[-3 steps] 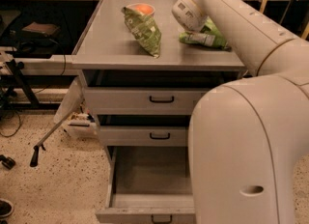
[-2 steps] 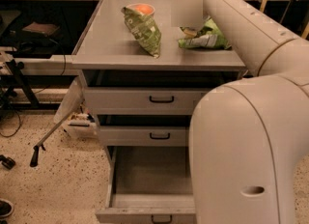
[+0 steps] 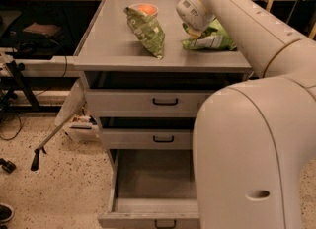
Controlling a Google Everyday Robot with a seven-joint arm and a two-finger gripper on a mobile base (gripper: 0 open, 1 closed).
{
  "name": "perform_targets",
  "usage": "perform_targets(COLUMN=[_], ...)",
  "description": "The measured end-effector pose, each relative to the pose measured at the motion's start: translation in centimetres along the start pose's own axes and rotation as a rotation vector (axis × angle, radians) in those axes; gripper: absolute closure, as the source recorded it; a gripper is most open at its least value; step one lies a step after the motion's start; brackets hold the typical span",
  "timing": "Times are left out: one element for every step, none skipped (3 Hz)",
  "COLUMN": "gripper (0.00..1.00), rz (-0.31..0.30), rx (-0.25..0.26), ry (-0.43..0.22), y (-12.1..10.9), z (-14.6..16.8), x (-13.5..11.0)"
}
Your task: Pick green rice chip bag from bottom drawer and place on counter
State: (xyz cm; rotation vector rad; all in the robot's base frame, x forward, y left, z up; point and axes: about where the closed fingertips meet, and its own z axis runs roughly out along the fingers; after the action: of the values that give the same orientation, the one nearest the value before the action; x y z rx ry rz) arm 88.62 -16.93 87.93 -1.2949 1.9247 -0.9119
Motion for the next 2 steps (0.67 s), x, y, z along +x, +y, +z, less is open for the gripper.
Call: perform_targets(gripper=[0.0,0.0], rz=[0.042,0.092], rx=[0.067,0.168], ry=[-0.009,0.004], y=[-2.4,-4.2], z=[-3.8,-11.6], x=[2.2,5.5])
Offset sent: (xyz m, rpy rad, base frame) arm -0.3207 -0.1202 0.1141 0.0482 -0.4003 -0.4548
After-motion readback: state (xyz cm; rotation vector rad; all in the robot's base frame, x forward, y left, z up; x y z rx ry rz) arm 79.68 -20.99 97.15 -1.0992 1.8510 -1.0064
